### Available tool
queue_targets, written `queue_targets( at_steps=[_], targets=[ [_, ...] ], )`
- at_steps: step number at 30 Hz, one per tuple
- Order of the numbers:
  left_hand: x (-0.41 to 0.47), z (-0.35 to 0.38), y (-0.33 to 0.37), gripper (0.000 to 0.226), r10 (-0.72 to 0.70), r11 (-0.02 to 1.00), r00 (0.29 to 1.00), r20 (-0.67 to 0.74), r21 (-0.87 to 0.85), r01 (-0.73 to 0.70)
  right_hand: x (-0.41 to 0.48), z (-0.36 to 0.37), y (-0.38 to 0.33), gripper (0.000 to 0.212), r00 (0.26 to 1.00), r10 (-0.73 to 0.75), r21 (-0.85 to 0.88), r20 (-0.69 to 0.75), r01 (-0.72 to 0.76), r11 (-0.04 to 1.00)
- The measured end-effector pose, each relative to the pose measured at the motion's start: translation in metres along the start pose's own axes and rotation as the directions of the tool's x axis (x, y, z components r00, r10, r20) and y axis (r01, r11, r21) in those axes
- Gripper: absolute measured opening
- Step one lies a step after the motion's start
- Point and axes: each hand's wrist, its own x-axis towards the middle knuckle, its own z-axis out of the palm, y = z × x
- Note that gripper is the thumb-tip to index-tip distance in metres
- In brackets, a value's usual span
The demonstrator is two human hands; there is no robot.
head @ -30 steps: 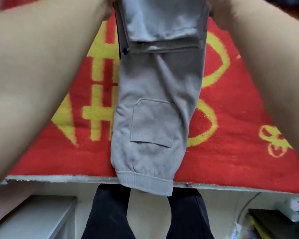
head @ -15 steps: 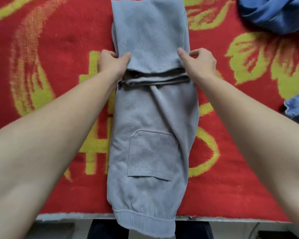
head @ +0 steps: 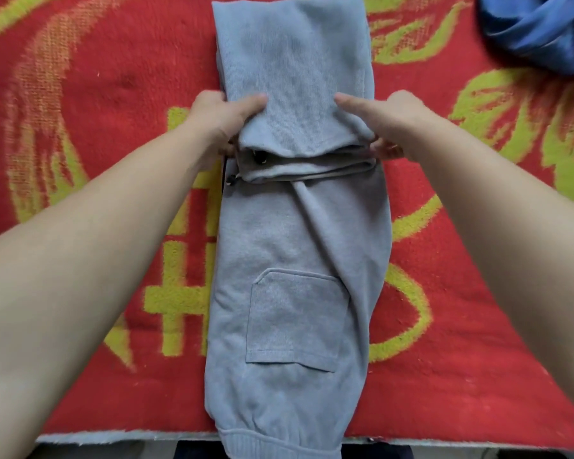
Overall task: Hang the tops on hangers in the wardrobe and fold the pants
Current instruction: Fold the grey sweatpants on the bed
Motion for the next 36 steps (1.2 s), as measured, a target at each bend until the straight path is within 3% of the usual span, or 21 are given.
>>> queue_targets(
  at_steps=[3,5,6,8,10,11,13,15,17,20,21,23,25,27,29,33,36],
  targets=[
    [-0.009,0.002,-0.019,0.043,-0.026,0.994,0.997,0.077,0.109,0.018,0.0,-0.002,0.01,0.082,1.0,0.015,-0.189,0.019,-0.011,0.982],
    [-0.012,0.0,-0.024,0.03,-0.063,0.997,0.988,0.139,0.051,0.056,0.003,0.0,0.018,0.065,0.995,-0.099,-0.208,0.031,0.103,0.973],
    [-0.015,-0.003,-0.024,0.028,-0.073,0.997,0.981,0.177,-0.011,0.076,0.002,0.001,0.02,0.054,0.982,-0.181,-0.119,0.058,0.187,0.975],
    [-0.016,-0.007,-0.023,0.038,-0.046,0.975,0.969,0.243,-0.198,0.096,-0.001,-0.001,0.024,0.032,0.949,-0.297,0.242,0.107,0.265,0.933],
    [-0.018,-0.005,-0.025,0.046,0.012,0.961,0.982,0.19,-0.274,0.042,-0.002,-0.004,0.028,0.021,0.932,-0.306,0.551,0.195,0.154,0.82],
    [-0.021,-0.001,-0.028,0.046,0.046,0.975,0.993,0.106,-0.221,-0.022,-0.002,-0.003,0.031,0.02,0.935,-0.266,0.56,0.233,0.094,0.823],
    [-0.029,0.009,-0.039,0.044,0.155,0.988,0.978,-0.14,0.004,-0.156,-0.004,0.003,0.035,0.027,0.965,-0.145,0.357,0.218,0.06,0.932],
    [-0.036,0.018,-0.05,0.035,0.278,0.957,0.905,-0.323,0.171,-0.233,-0.006,0.007,0.038,0.036,0.984,-0.098,0.219,0.151,0.063,0.974],
    [-0.039,0.023,-0.053,0.023,0.308,0.951,0.881,-0.361,0.138,-0.276,-0.007,0.007,0.035,0.038,0.986,-0.108,0.244,0.124,0.075,0.967],
    [-0.038,0.02,-0.048,0.029,0.21,0.951,0.896,-0.392,-0.132,-0.281,-0.01,0.003,0.032,0.03,0.982,-0.131,0.344,0.137,0.076,0.936],
    [-0.038,0.019,-0.048,0.031,0.181,0.948,0.905,-0.386,-0.178,-0.265,-0.012,0.003,0.035,0.027,0.979,-0.125,0.382,0.16,0.055,0.923],
    [-0.042,0.02,-0.053,0.027,0.149,0.976,0.933,-0.327,-0.105,-0.193,-0.016,0.004,0.041,0.028,0.984,-0.071,0.332,0.164,0.012,0.943],
    [-0.043,0.019,-0.059,0.025,0.123,0.991,0.96,-0.251,0.072,-0.108,-0.019,0.007,0.046,0.042,0.996,0.01,0.137,0.091,-0.023,0.99],
    [-0.042,0.014,-0.061,0.037,0.087,0.987,0.972,-0.216,0.148,-0.055,-0.022,0.01,0.047,0.057,0.999,0.041,-0.023,0.003,-0.041,0.999],
    [-0.042,0.013,-0.058,0.045,0.007,0.996,0.991,-0.13,0.087,0.004,-0.022,0.011,0.045,0.063,0.999,0.035,-0.12,-0.03,-0.038,0.992],
    [-0.047,0.016,-0.053,0.029,-0.151,0.988,0.988,0.026,0.039,0.15,-0.021,0.005,0.039,0.067,0.998,0.058,-0.279,0.013,-0.052,0.959],
    [-0.052,0.015,-0.041,0.018,-0.229,0.947,0.967,0.116,-0.204,0.249,-0.022,0.003,0.031,0.045,0.986,0.056,-0.127,0.16,-0.036,0.991]
  ],
)
